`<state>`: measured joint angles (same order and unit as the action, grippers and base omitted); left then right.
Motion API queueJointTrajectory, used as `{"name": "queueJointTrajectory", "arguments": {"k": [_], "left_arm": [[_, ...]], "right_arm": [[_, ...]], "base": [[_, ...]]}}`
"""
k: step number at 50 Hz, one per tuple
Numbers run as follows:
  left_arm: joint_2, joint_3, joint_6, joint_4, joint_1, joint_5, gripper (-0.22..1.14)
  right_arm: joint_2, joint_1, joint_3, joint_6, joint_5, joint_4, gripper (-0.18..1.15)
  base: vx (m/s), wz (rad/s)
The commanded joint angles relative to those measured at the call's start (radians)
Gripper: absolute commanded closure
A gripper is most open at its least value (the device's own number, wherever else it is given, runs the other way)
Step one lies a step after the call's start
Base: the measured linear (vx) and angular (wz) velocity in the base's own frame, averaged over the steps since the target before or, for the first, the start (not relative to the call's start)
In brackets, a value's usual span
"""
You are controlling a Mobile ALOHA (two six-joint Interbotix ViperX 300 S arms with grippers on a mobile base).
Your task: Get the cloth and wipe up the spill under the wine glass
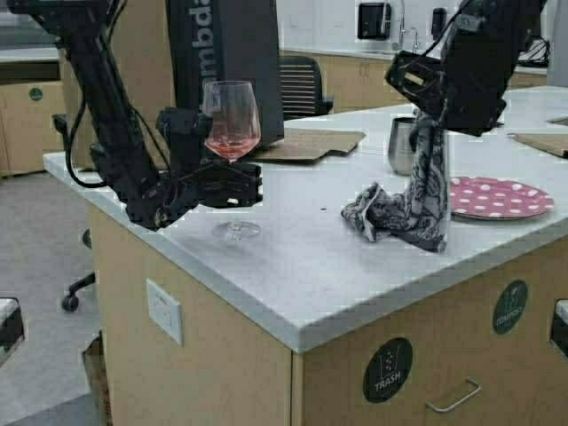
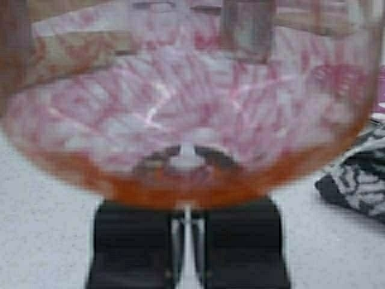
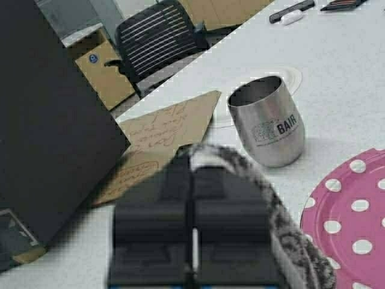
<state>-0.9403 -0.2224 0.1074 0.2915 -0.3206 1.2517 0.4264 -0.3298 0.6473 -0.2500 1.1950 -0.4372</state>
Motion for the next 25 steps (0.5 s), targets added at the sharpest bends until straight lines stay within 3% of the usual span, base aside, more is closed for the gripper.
{"name": "queueJointTrajectory", "arguments": {"k": [1,25], "left_arm": [[0.011,0.011,0.003,0.025,-0.003,0.006,0.69],[-0.008,0.008,0.005,0.031,-0.003,0.003,0.20]], "right_arm": [[-0.020,0.000,-0.012,0.000,0.014,0.006,0.91],[-0.005,0.000,0.002,0.000,0.014,0.032,0.91]], "base": [[0.00,0.00],[0.00,0.00]]}}
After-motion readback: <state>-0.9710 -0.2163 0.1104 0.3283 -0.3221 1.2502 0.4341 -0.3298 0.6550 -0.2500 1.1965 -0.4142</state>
